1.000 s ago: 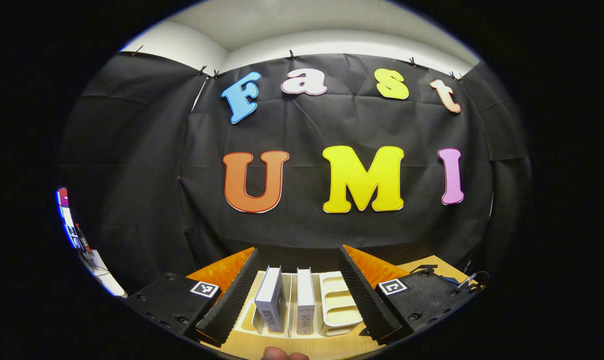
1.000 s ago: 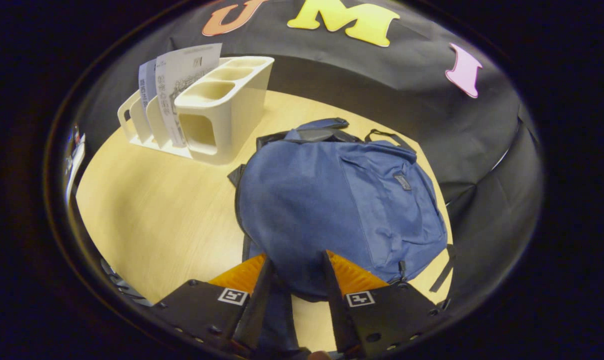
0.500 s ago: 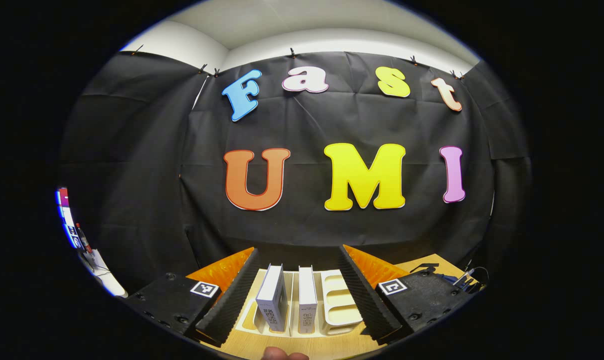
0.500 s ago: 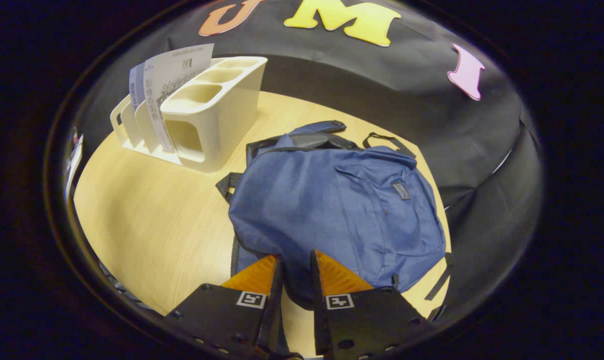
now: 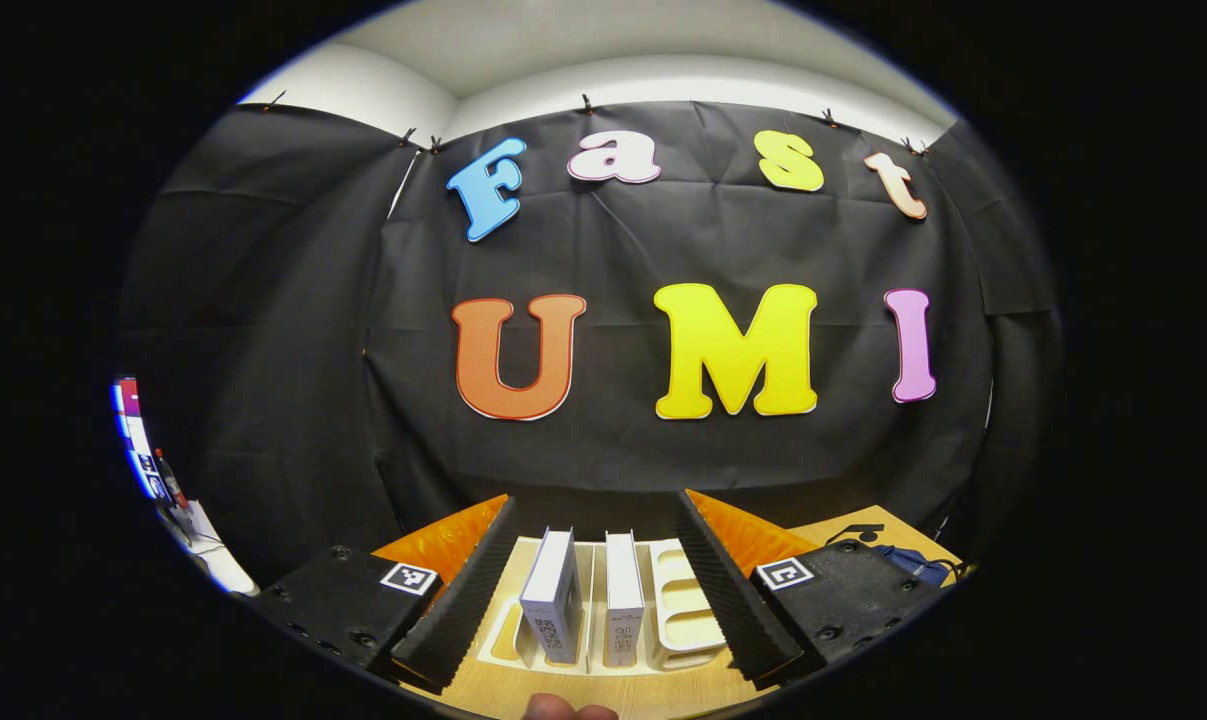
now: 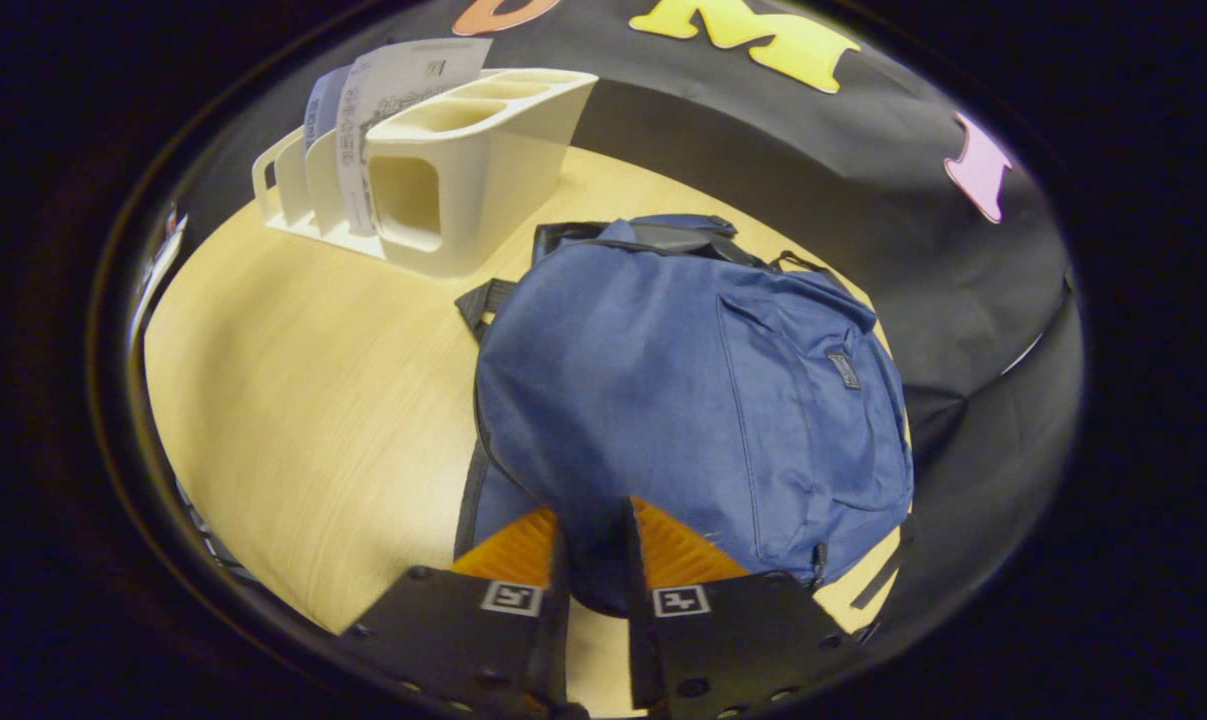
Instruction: Open the schoolbag, grab two books from the bookshelf and put them into the schoolbag.
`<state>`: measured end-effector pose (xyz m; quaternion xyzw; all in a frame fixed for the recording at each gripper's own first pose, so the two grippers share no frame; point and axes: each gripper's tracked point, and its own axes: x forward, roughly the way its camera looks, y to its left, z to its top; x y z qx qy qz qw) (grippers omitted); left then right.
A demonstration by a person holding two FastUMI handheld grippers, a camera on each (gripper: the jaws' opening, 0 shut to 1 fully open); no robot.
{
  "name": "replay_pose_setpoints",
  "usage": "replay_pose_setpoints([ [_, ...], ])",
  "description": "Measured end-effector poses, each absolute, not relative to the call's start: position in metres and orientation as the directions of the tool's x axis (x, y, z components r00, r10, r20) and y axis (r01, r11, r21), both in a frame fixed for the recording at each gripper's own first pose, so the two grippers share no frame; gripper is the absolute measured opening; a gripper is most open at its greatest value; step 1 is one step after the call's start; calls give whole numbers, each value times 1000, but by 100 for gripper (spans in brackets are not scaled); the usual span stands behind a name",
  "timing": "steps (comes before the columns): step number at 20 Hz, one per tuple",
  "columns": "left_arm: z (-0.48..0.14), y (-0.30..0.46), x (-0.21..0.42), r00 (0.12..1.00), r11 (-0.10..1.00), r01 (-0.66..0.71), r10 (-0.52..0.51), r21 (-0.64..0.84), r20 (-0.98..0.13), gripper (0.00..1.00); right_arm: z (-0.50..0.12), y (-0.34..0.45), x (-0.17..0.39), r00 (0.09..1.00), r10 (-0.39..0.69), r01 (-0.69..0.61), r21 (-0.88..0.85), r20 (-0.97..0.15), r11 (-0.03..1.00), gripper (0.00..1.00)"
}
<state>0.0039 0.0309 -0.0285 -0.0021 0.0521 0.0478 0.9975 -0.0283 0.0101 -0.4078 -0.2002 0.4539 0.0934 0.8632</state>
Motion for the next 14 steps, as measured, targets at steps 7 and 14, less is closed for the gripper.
replay_pose_setpoints([
  [7, -32, 32, 7, 989, 995, -95, 93, -6, -112, 99, -393, 5, -17, 552, 8, -278, -175, -834, 945, 0],
  [14, -35, 30, 14, 989, 996, -88, 87, -9, -119, 99, -314, -20, 2, 634, 52, -189, -89, -772, 978, 0],
])
